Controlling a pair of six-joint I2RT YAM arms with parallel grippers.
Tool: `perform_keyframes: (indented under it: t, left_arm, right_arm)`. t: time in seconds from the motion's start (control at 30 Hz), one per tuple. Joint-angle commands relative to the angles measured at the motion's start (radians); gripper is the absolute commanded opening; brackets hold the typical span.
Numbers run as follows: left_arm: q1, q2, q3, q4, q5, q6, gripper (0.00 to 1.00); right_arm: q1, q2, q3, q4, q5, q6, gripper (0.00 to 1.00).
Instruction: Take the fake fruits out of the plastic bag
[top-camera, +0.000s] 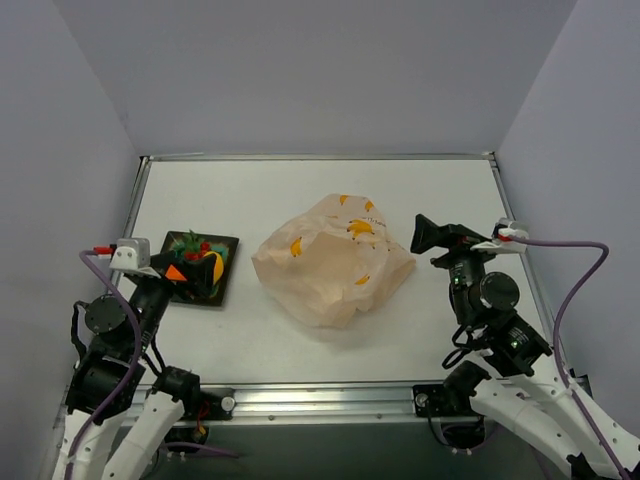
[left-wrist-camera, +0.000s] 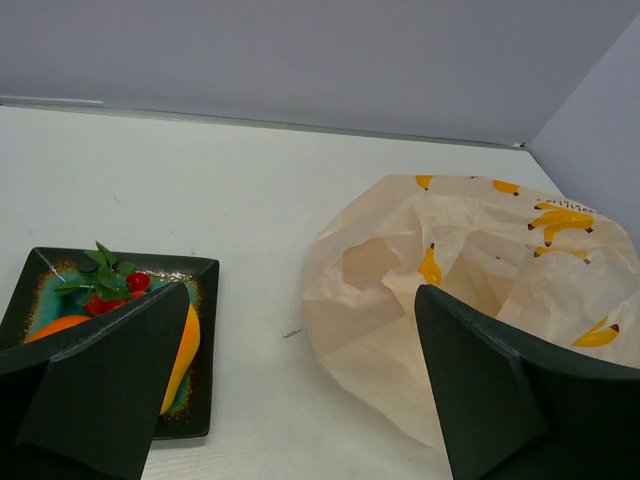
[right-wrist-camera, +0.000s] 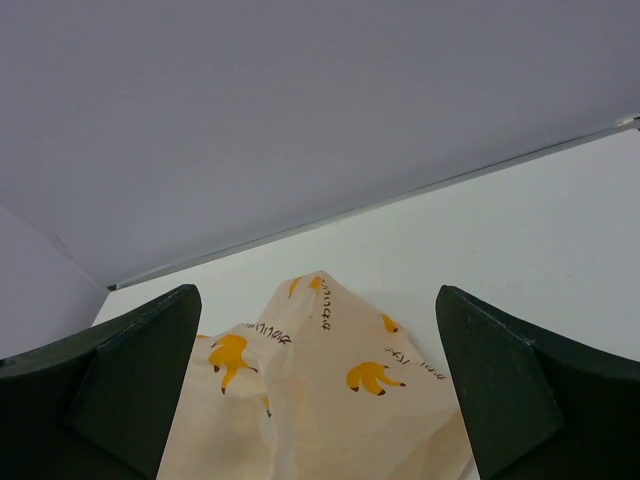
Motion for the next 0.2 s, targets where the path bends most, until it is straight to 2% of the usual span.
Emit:
perform_keyframes:
  t: [0.0, 0.17]
  left_arm:
    - [0.034, -0.011, -0.002, 0.056, 0.070, 0.007, 0.94]
    - [0.035, -0.029, -0.008, 0.009, 0.052, 0.006, 0.94]
  right_arm:
    - [-0.004, 0.026, -0.012, 0.089, 0.039, 0.013, 1.00]
    - [-0.002, 0.087, 0.006, 0.114, -0.016, 0.078, 1.00]
